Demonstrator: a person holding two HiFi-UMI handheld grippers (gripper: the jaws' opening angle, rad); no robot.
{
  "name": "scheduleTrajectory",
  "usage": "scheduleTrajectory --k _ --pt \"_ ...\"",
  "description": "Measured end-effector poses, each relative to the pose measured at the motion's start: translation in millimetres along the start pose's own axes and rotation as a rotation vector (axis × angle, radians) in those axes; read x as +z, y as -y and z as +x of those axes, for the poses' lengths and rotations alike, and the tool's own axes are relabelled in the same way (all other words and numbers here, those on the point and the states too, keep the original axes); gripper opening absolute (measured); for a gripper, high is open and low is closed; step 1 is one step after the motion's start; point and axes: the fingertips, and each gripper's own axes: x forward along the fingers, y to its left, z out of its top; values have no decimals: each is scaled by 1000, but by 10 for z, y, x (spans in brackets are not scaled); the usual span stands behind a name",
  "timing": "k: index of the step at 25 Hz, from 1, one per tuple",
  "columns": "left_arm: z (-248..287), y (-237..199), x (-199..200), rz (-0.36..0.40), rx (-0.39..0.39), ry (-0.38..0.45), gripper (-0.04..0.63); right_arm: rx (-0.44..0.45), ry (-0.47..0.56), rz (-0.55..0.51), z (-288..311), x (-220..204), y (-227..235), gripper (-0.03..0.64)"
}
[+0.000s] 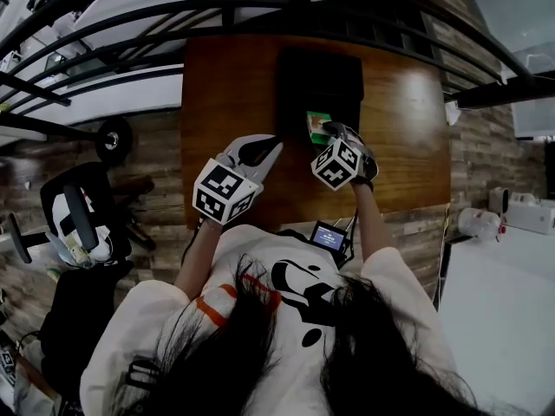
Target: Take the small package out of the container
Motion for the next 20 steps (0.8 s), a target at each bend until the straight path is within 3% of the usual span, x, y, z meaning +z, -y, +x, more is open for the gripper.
scheduleTrajectory --k 10,20 --pt "14 177 -2 14 -16 -13 0 -93 102 120 -470 75 108 131" --pt "15 413 -88 20 -14 -25 0 -115 193 184 -969 33 -65 123"
